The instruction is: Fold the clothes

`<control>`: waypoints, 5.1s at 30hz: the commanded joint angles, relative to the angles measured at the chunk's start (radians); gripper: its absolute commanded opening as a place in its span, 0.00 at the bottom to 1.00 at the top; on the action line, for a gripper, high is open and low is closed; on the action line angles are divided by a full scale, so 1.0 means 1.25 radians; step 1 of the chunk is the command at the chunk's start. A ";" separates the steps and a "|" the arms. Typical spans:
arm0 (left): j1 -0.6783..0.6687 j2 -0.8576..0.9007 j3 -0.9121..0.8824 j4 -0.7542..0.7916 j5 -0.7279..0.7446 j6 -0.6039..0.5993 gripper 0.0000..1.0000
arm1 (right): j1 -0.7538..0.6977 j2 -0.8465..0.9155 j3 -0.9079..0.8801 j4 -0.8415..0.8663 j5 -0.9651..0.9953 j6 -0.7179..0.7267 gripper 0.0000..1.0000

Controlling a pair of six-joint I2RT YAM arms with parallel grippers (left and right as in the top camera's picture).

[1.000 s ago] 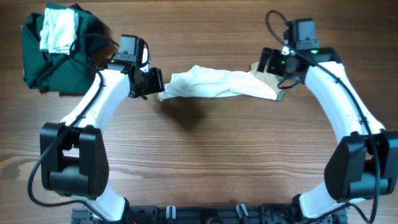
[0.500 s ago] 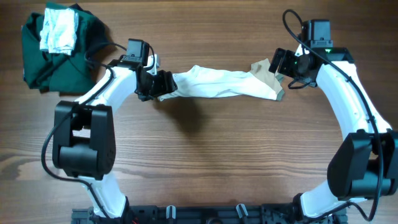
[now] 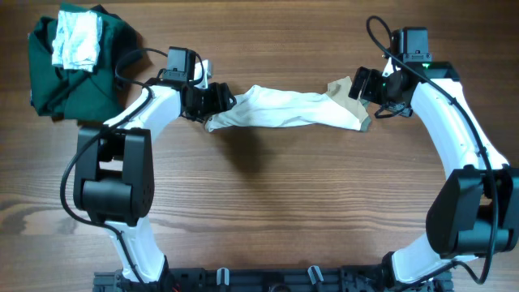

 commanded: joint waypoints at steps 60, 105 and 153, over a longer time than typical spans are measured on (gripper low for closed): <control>-0.032 0.093 -0.004 0.033 0.037 0.002 0.74 | 0.001 0.261 -0.026 0.128 -0.084 0.027 0.04; -0.031 0.093 -0.004 0.030 0.004 0.002 0.77 | 0.311 0.006 0.001 0.136 -0.060 0.118 0.04; 0.119 0.062 -0.004 0.000 -0.008 0.003 0.94 | 0.431 0.179 0.001 0.463 -0.160 0.384 0.51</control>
